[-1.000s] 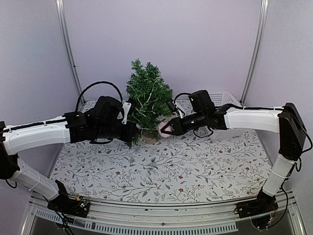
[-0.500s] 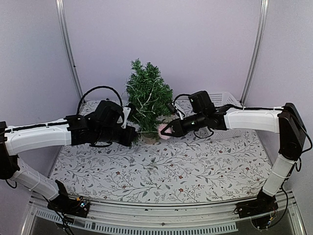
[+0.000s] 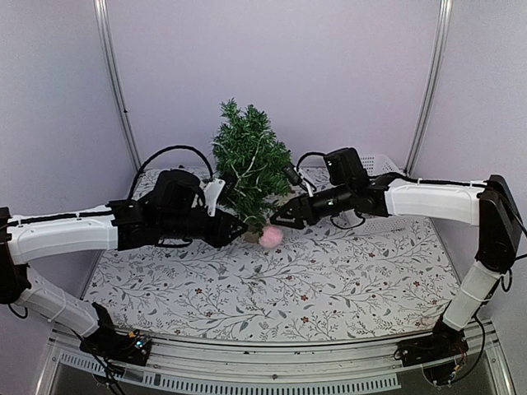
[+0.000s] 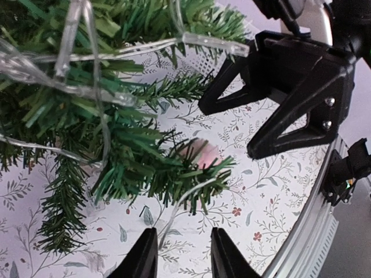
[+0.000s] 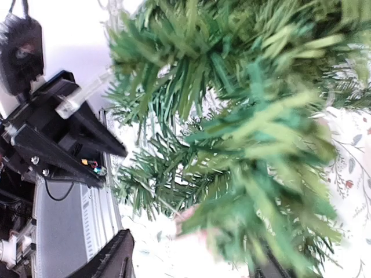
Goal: Decorate the small christmas tree
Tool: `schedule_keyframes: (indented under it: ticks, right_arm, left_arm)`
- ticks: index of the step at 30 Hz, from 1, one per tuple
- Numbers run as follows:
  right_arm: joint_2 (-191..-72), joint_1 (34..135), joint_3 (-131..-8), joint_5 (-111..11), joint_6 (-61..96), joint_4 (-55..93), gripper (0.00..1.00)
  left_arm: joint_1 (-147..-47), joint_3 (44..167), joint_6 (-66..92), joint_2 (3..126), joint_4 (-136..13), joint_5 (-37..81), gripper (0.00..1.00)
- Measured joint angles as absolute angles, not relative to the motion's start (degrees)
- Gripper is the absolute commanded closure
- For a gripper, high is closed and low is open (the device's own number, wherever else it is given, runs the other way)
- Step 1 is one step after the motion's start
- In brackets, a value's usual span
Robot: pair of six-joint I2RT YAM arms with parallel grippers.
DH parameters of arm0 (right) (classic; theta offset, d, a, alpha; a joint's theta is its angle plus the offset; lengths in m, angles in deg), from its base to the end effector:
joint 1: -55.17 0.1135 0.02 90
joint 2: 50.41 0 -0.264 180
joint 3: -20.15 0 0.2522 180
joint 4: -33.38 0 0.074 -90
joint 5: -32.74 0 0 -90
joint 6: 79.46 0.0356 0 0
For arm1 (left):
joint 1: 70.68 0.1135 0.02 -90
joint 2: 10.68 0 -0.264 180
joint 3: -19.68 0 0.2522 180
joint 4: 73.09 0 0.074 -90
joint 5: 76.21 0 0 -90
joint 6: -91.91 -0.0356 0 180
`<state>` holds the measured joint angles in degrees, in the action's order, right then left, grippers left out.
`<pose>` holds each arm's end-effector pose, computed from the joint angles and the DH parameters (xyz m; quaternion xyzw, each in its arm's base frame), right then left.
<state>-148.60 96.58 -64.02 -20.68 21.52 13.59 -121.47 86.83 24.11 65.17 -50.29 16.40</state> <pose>0.2766 0.2722 0.2566 -0.3624 0.7695 0.4458 0.2790 0.1872 -0.2321 0.2741 0.2262 0.8425 -0.3065 0.3809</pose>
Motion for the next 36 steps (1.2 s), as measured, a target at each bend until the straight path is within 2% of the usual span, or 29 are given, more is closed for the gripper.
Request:
schedule_keyframes:
  ticks: [4,9,12,16,21,29,36]
  right_arm:
    - [-145.3,95.1,-62.0,-20.5,22.2,13.6,0.25]
    - [-142.0,90.9,-60.2,-20.2,23.9,13.6,0.26]
    - [-140.3,85.4,-59.8,-20.4,25.3,13.5,0.28]
    - [-139.8,74.6,-61.3,-23.9,26.2,10.0,0.32]
    - [-143.8,66.5,-70.9,-34.9,22.9,-1.3,0.37]
    - [-160.1,62.4,-82.5,-50.1,15.0,-19.1,0.40]
    - [-167.6,62.0,-83.3,-62.1,13.2,-30.7,0.40]
  left_arm:
    - [-120.4,83.8,24.6,61.5,-51.3,17.3,0.40]
    - [-116.2,79.8,25.8,55.0,-53.2,19.3,0.26]
    - [-111.5,77.8,27.4,51.8,-54.8,20.7,0.22]
    - [-106.0,76.8,29.1,50.3,-55.9,21.5,0.21]
    - [-103.2,76.9,29.7,51.7,-57.0,22.2,0.21]
    - [-101.7,78.3,29.8,58.5,-58.2,23.8,0.21]
    - [-101.2,79.6,29.7,62.0,-60.8,25.4,0.21]
